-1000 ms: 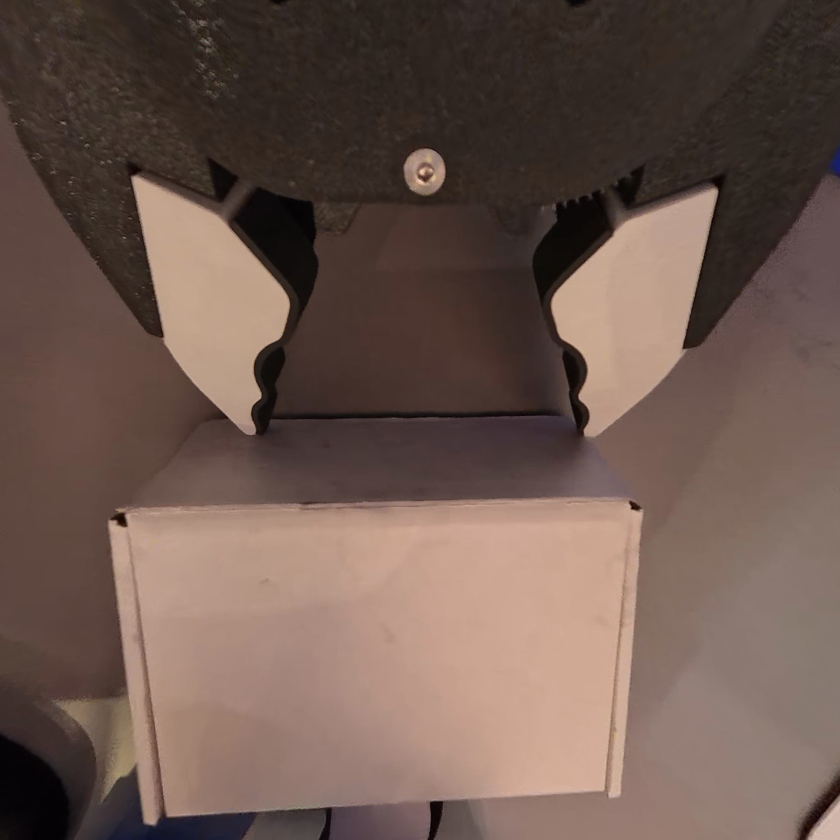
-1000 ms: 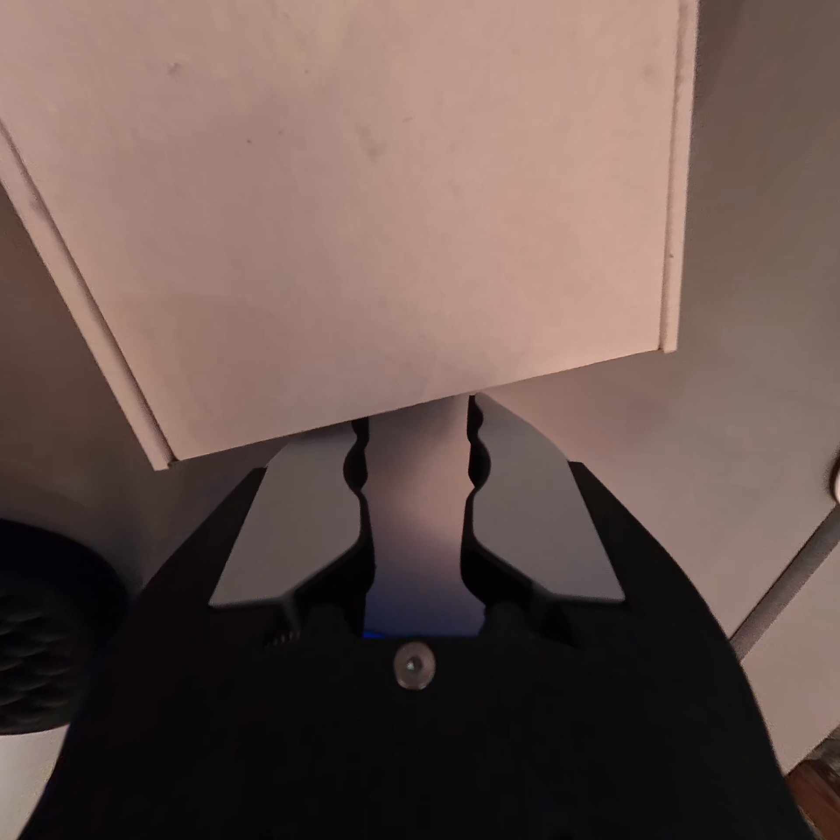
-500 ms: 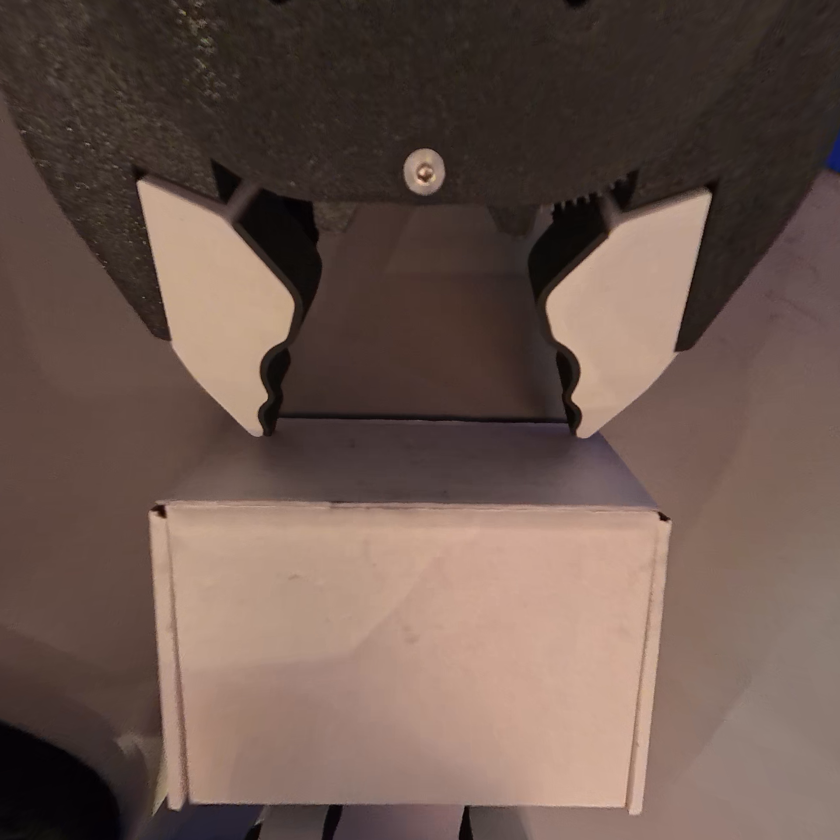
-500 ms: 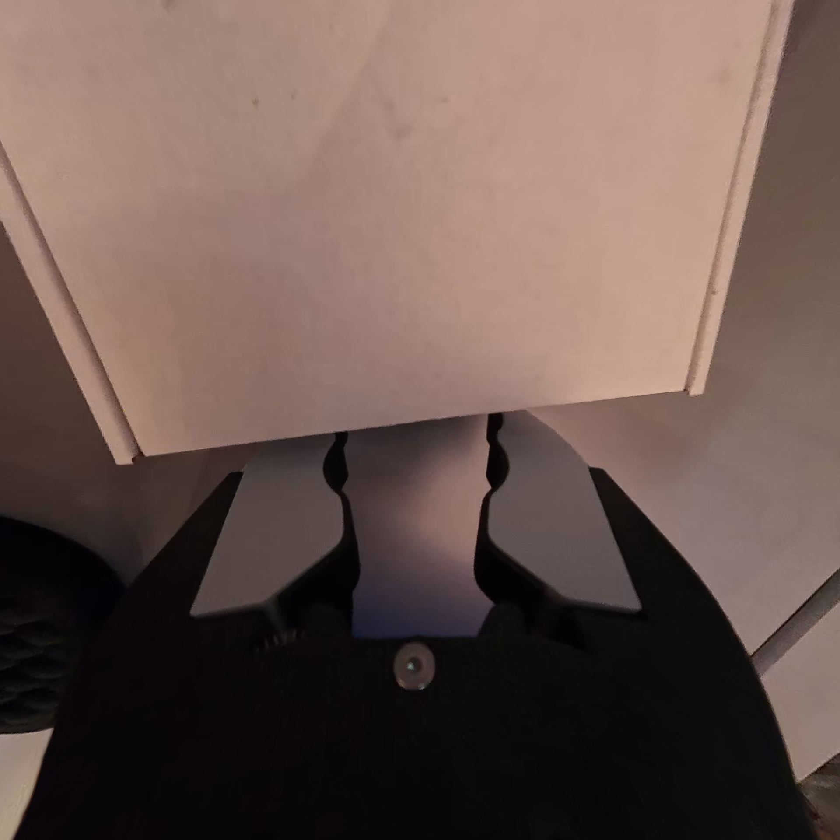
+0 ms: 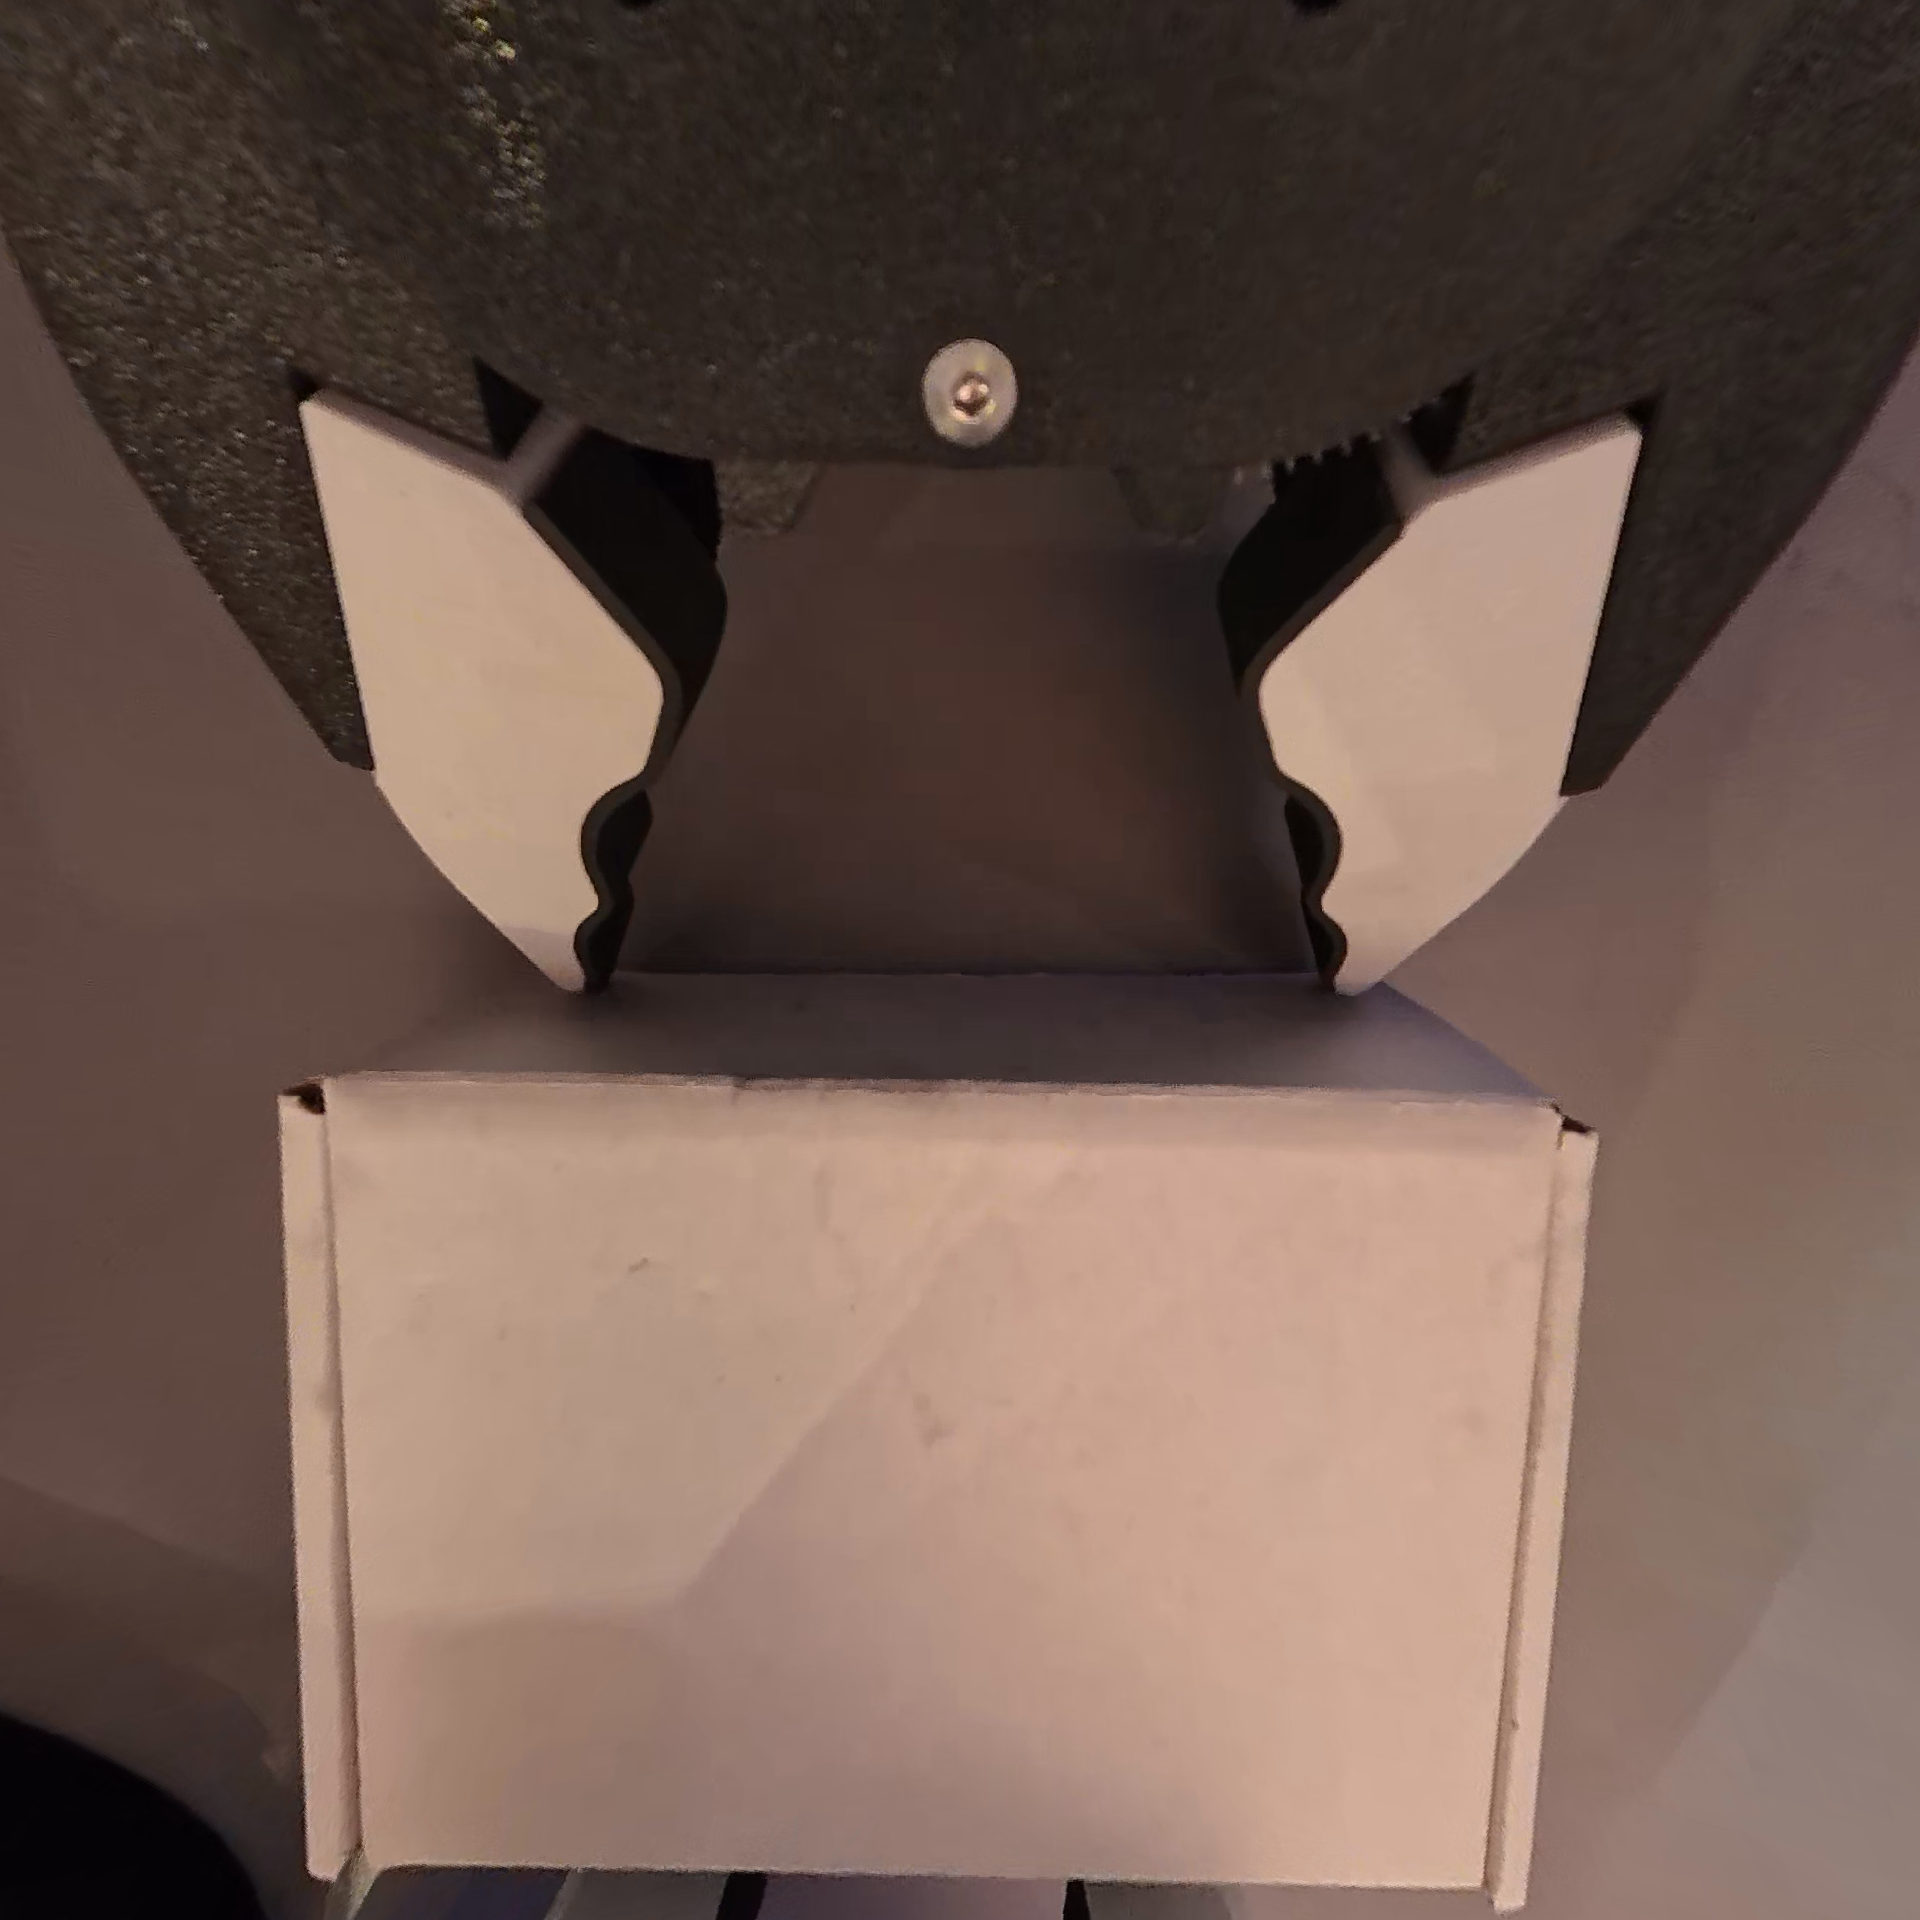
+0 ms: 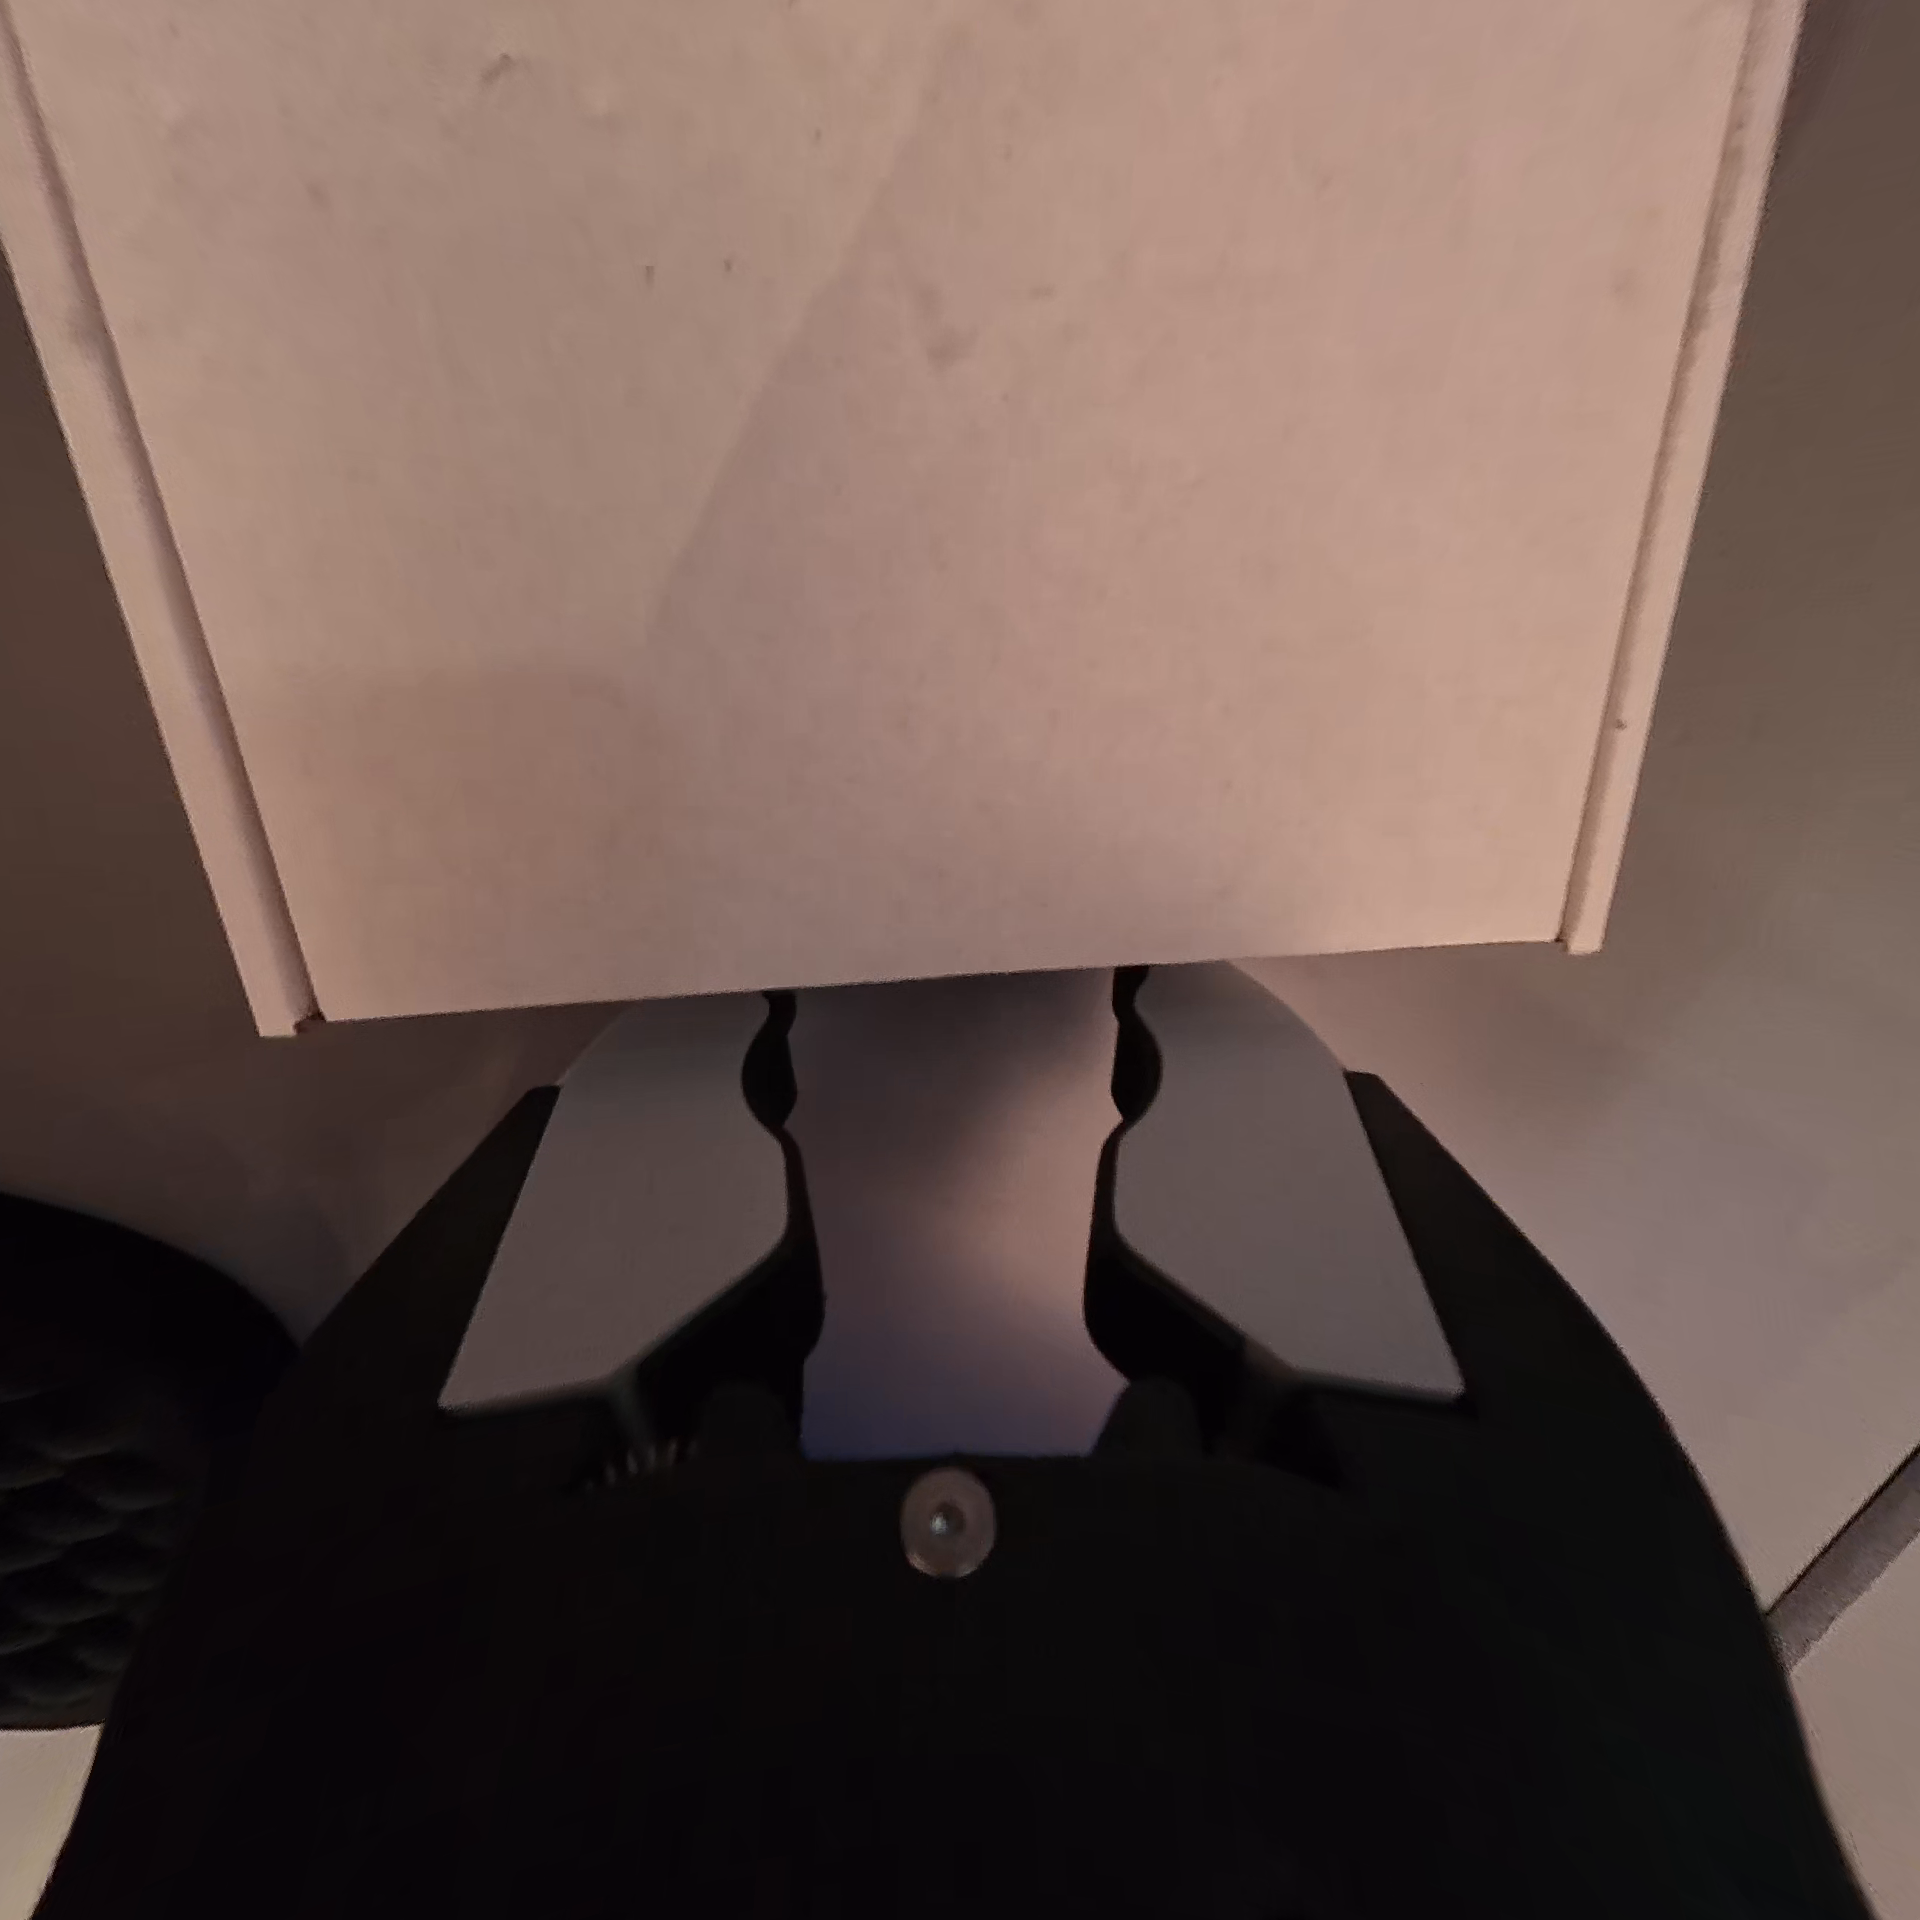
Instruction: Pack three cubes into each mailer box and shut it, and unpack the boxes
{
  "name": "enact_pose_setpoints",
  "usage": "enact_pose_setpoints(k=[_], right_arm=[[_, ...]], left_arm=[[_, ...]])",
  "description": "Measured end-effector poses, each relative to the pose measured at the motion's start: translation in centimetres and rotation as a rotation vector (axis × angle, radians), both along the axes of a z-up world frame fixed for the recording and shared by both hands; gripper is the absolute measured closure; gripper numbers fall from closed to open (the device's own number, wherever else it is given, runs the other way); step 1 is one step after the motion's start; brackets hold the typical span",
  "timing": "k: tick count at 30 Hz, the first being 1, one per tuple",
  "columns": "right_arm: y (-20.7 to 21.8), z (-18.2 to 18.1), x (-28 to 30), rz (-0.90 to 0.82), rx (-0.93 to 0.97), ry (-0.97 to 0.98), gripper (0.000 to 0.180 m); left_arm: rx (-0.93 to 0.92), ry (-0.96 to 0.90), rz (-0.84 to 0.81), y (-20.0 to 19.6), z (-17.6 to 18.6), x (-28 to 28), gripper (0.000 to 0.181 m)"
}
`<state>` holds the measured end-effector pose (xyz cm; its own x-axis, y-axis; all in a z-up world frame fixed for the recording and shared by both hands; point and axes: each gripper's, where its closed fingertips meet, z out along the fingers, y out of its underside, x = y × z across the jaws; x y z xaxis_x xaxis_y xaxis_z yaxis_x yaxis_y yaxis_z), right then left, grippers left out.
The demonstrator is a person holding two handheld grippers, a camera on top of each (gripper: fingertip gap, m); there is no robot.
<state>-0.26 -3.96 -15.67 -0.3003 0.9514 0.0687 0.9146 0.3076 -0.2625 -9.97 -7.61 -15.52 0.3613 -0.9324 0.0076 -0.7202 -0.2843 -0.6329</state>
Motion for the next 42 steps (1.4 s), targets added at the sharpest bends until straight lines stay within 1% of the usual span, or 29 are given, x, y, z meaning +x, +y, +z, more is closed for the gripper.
enact_pose_setpoints(k=[3, 8, 12, 22, 26, 29, 31, 33, 35, 37, 39, 40, 42], right_arm=[[0.0, 0.0, -0.1, -0.007, -0.010, 0.024, 0.120], [0.0, 0.0, -0.1, 0.000, -0.003, 0.012, 0.120], [0.0, 0.0, -0.1, 0.001, 0.004, -0.004, 0.121], [-0.1, 0.0, -0.1, -0.027, -0.008, 0.026, 0.121], [-0.1, 0.0, 0.3, -0.054, -0.005, 0.006, 0.120], [0.6, 0.2, 0.9, -0.104, 0.058, -0.018, 0.115], [1.0, 1.3, 1.0, -0.189, 0.071, 0.015, 0.114], [1.7, 2.8, 1.1, -0.321, 0.094, 0.061, 0.108], [2.2, 4.7, 1.0, -0.466, 0.110, 0.124, 0.106], [2.4, 6.3, 0.7, -0.632, 0.114, 0.186, 0.101], [2.6, 7.6, 0.3, -0.823, 0.116, 0.251, 0.102], [2.5, 8.1, 0.3, -0.891, 0.119, 0.271, 0.102], [2.1, 8.7, 0.9, -0.946, 0.155, 0.236, 0.097]], left_arm=[[0.010, -0.024, -0.002, 0.1, 0.0, 0.4, 0.059], [0.025, -0.044, -0.017, 0.2, 0.0, 0.7, 0.059], [0.025, -0.045, -0.028, 0.3, 0.0, 0.7, 0.059], [0.022, -0.047, -0.052, 0.4, -0.1, 0.8, 0.059], [0.021, -0.068, -0.044, 0.2, -0.2, 0.8, 0.058], [-0.002, -0.078, 0.014, -0.1, -0.4, 0.9, 0.057], [0.048, -0.044, 0.031, -0.1, -0.3, 0.7, 0.059], [0.126, -0.032, 0.045, 0.0, 0.3, 0.6, 0.061], [0.173, -0.041, 0.069, 0.0, 1.2, 0.4, 0.061], [0.192, -0.066, 0.101, -0.1, 2.3, -0.1, 0.061], [0.197, -0.088, 0.141, 0.1, 3.0, -0.8, 0.062], [0.192, -0.100, 0.148, 0.2, 3.2, -1.1, 0.062], [0.158, -0.152, 0.147, 0.0, 3.7, -0.8, 0.065]])
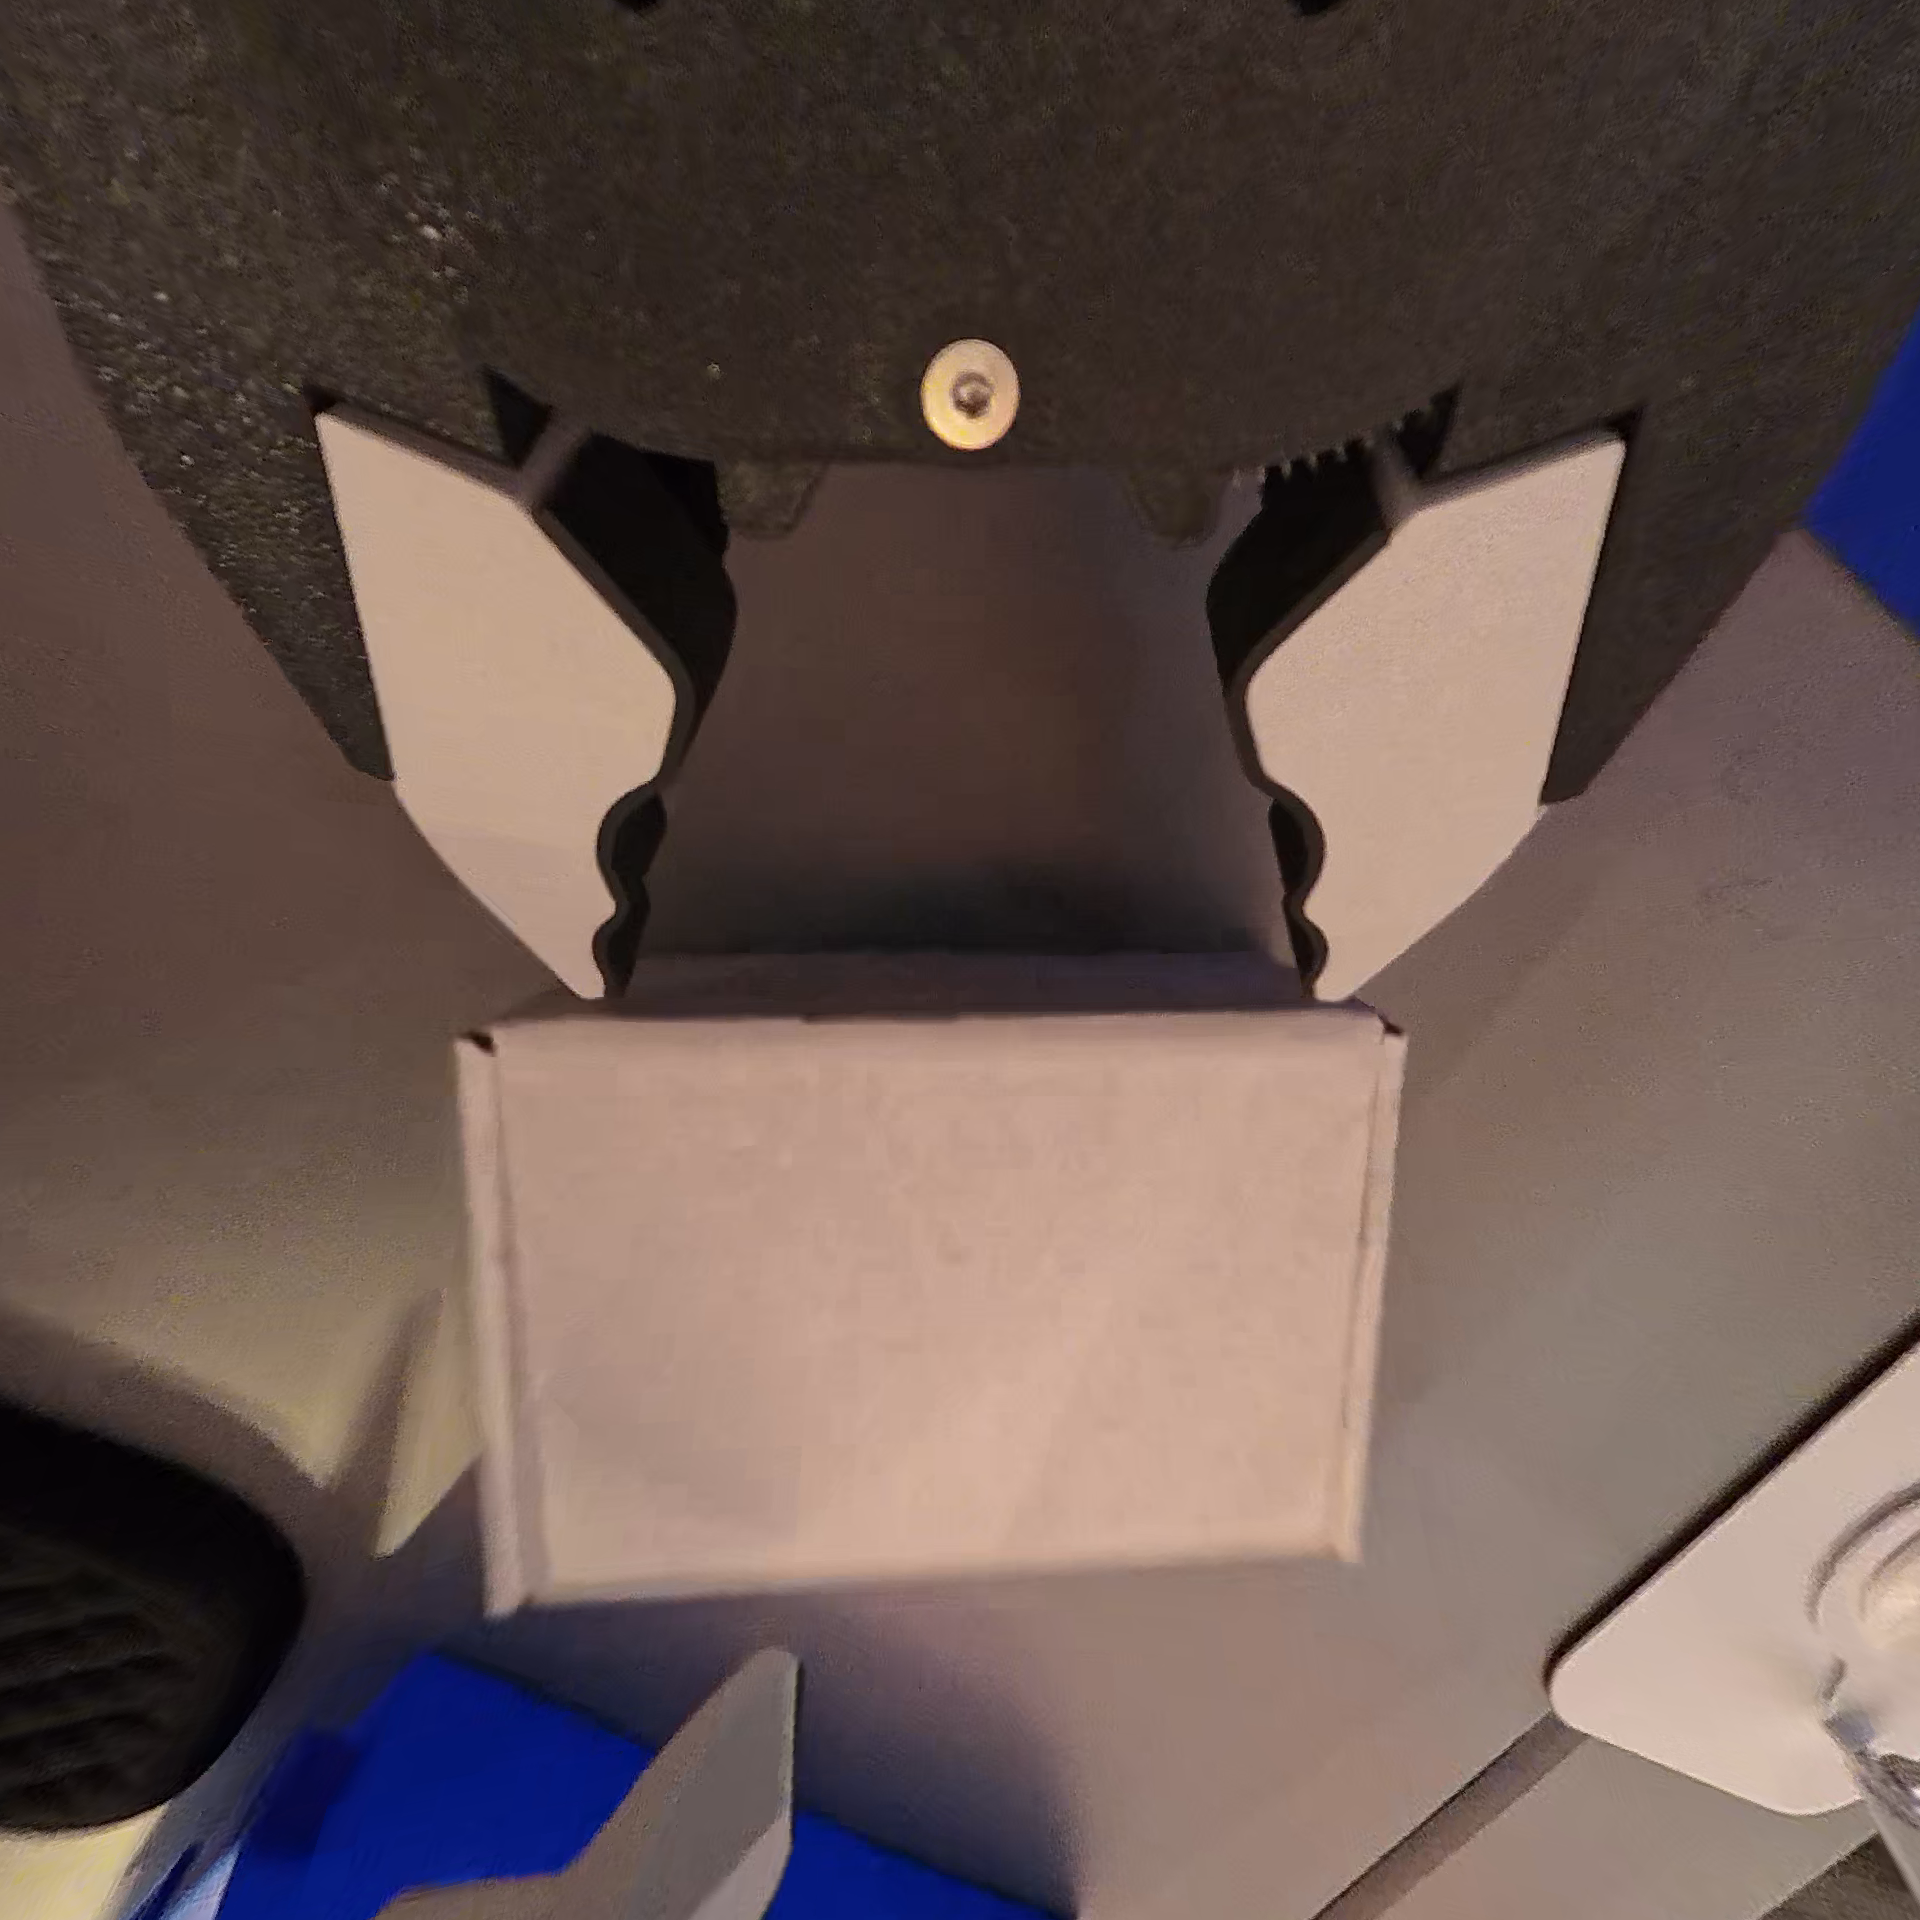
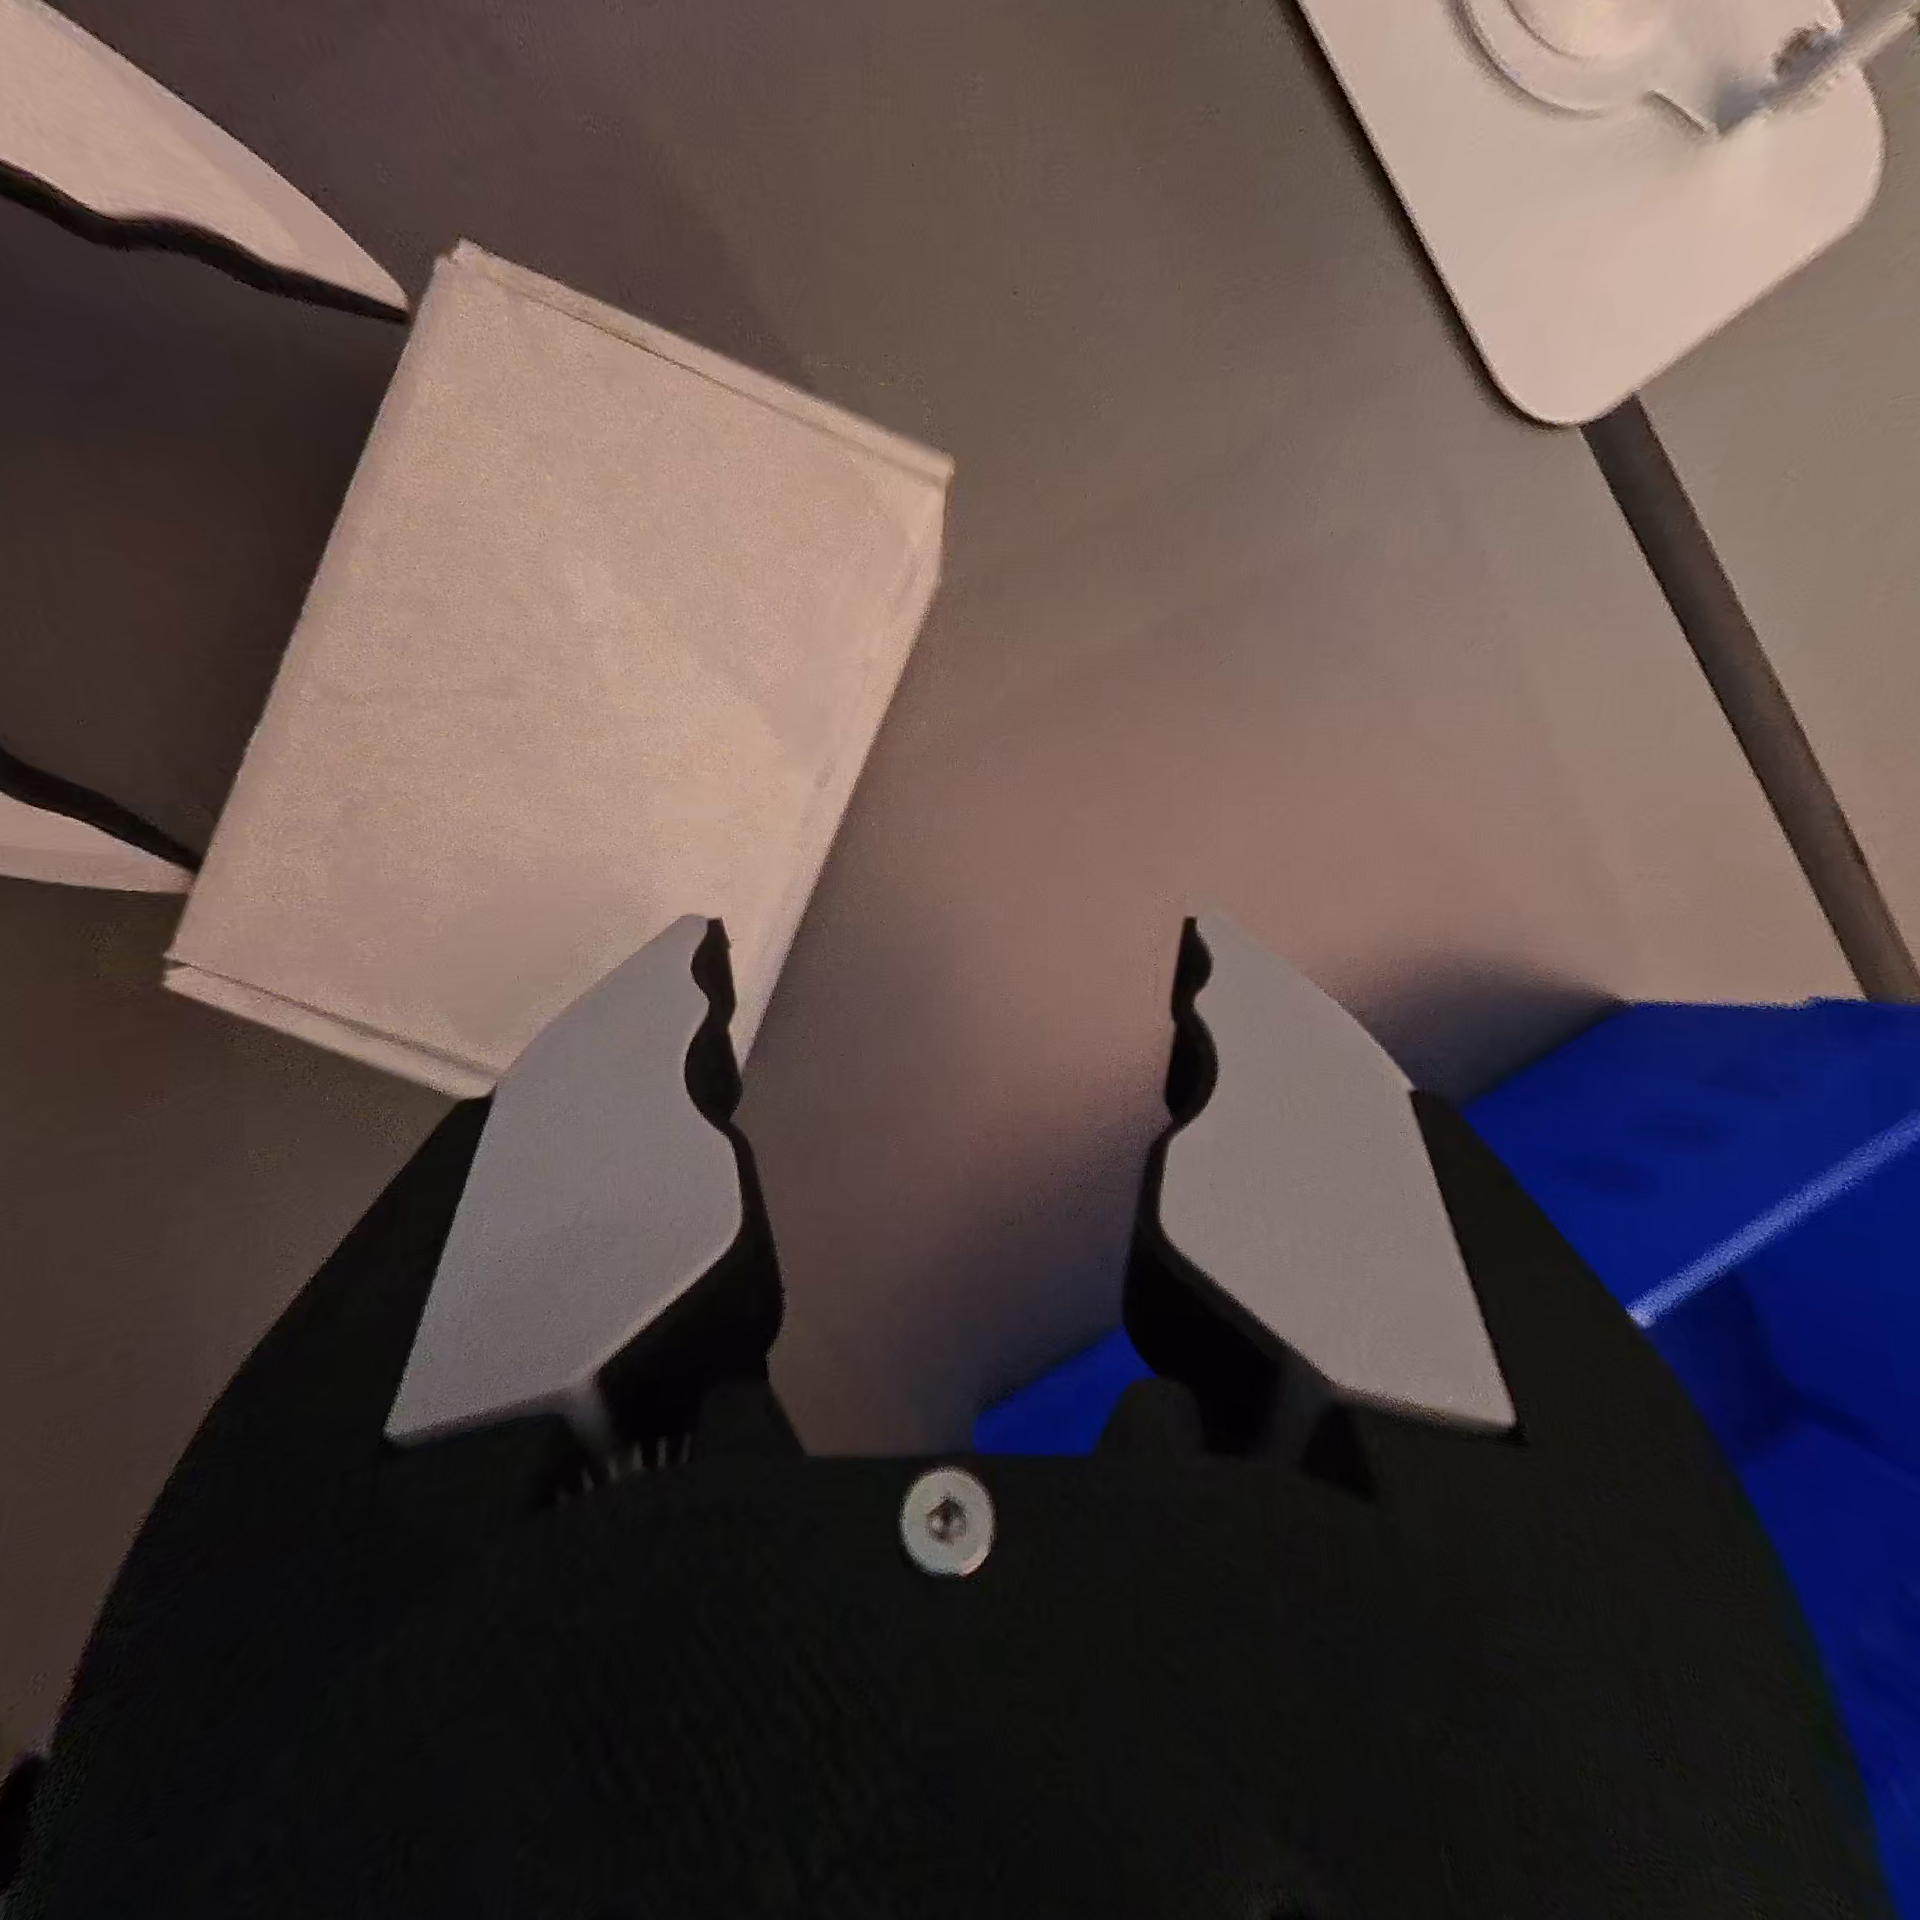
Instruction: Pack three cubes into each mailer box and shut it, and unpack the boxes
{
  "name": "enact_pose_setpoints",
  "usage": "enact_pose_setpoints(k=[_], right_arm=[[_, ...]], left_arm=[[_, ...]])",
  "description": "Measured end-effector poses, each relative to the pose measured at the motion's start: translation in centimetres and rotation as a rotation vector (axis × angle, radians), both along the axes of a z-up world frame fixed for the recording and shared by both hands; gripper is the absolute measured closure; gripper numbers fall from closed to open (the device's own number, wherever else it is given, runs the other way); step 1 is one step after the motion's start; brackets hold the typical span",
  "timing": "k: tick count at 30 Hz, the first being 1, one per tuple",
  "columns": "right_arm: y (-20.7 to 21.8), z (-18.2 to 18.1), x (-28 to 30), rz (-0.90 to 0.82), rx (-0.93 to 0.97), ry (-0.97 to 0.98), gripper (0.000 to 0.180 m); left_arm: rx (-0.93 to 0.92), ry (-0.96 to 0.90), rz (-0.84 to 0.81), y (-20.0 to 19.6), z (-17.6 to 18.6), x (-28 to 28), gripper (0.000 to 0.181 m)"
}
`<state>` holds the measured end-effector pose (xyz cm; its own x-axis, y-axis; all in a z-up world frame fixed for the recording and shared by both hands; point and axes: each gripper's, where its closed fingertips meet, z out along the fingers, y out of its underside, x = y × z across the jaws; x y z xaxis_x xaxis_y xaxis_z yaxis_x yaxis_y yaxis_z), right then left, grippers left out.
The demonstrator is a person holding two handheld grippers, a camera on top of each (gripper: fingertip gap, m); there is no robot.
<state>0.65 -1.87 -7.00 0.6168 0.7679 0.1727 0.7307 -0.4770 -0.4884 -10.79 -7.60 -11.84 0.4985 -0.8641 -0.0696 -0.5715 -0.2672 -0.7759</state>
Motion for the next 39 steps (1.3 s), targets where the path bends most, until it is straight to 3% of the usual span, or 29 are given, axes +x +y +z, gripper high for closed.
enact_pose_setpoints(k=[5, 7, 10, 13, 16, 21, 26, 39], right_arm=[[0.2, -0.2, 0.5, -0.065, -0.008, -0.067, 0.101], [-0.3, -0.2, -1.6, -0.125, -0.084, 0.066, 0.098], [-1.8, -0.4, -5.7, -0.187, -0.226, 0.238, 0.076], [-2.2, -1.9, -7.4, -0.237, -0.240, 0.154, 0.060], [-2.3, -3.3, -8.7, -0.264, -0.230, 0.084, 0.059], [-2.2, -5.4, -7.8, -0.303, -0.241, -0.110, 0.060], [-2.2, -6.2, -7.7, -0.323, -0.290, -0.161, 0.057], [-2.0, -6.6, -7.6, -0.287, -0.320, -0.242, 0.056]], left_arm=[[-0.041, -0.046, -0.019, 0.0, 0.0, 0.4, 0.067], [-0.034, -0.066, 0.004, 0.3, 0.4, 0.1, 0.065], [0.009, -0.169, 0.019, 0.1, 2.8, 0.1, 0.065], [0.089, -0.265, 0.014, -0.7, 5.7, 0.0, 0.069], [0.127, -0.368, -0.035, -2.6, 7.9, 0.4, 0.087], [0.196, -0.391, -0.119, -5.0, 8.5, 1.6, 0.080], [0.260, -0.317, -0.053, -4.0, 8.1, 1.1, 0.078], [0.331, -0.538, 0.090, -1.2, 12.7, -3.5, 0.087]])
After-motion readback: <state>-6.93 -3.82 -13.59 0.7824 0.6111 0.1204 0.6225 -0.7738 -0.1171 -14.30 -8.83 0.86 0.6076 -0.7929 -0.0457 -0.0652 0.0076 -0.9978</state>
